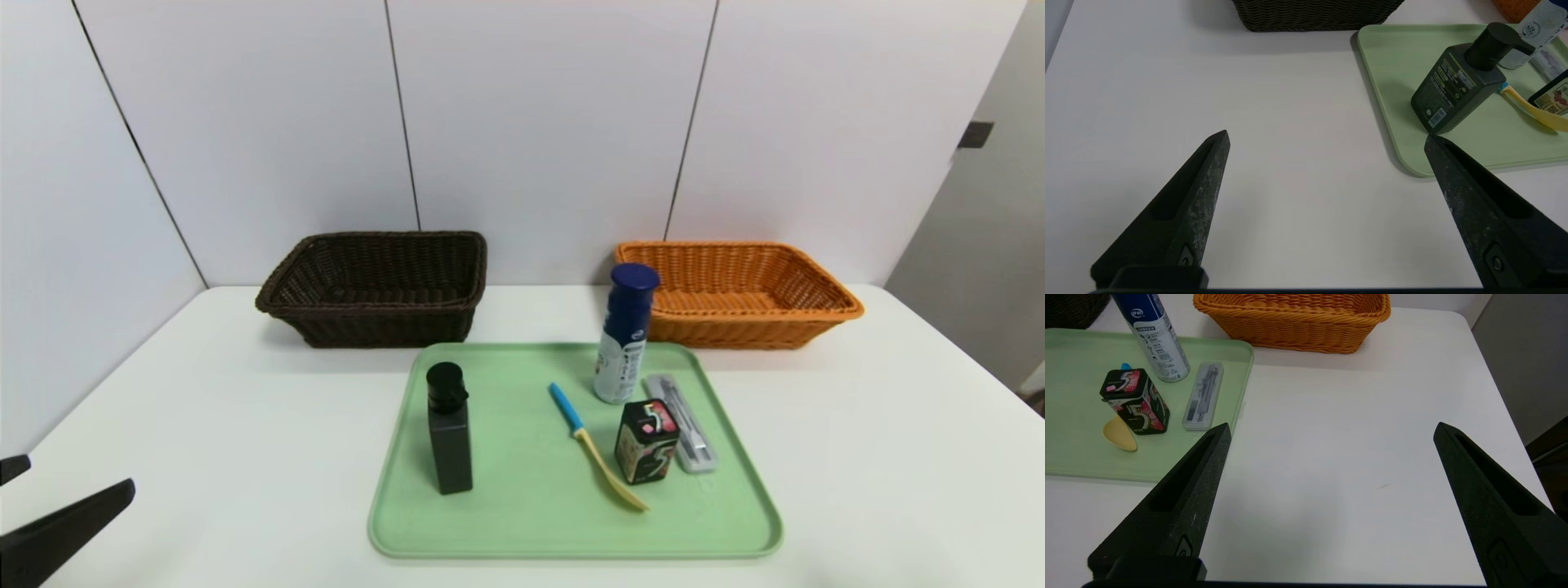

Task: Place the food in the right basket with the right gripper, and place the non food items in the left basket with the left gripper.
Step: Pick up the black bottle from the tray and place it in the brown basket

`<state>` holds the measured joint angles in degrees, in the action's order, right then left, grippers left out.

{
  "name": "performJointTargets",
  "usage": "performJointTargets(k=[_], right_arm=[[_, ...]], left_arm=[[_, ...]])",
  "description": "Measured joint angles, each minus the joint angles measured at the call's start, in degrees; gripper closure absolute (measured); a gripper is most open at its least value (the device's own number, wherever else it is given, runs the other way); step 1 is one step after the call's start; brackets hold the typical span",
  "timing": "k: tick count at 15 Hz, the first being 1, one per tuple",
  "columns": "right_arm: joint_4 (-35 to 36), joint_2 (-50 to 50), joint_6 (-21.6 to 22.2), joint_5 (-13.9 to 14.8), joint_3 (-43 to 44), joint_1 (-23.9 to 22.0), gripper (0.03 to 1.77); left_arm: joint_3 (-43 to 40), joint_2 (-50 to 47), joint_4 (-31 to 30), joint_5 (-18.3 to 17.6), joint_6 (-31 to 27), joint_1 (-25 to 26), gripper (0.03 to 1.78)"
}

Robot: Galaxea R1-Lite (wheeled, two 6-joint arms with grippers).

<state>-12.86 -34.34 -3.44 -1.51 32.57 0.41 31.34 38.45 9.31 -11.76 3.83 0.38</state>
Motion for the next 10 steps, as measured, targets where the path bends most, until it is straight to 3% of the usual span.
performJointTargets(k=[5, 8, 10], right_arm=[[0.73, -16.40, -1.85, -2.45, 8.44, 0.52, 0.09], [1.10, -24.72, -2.51, -7.24, 13.90, 0.63, 0.09], [0.38, -28.11, -2.62, -12.29, 17.04, 0.88, 0.09]], left_arm=[[7.05, 11.90, -1.13, -0.90, 0.85, 0.00, 0.12], [11.54, 17.34, -1.18, -7.25, 0.91, -0.02, 0.12], [13.99, 20.07, -1.08, -9.76, 0.66, -0.07, 0.12]])
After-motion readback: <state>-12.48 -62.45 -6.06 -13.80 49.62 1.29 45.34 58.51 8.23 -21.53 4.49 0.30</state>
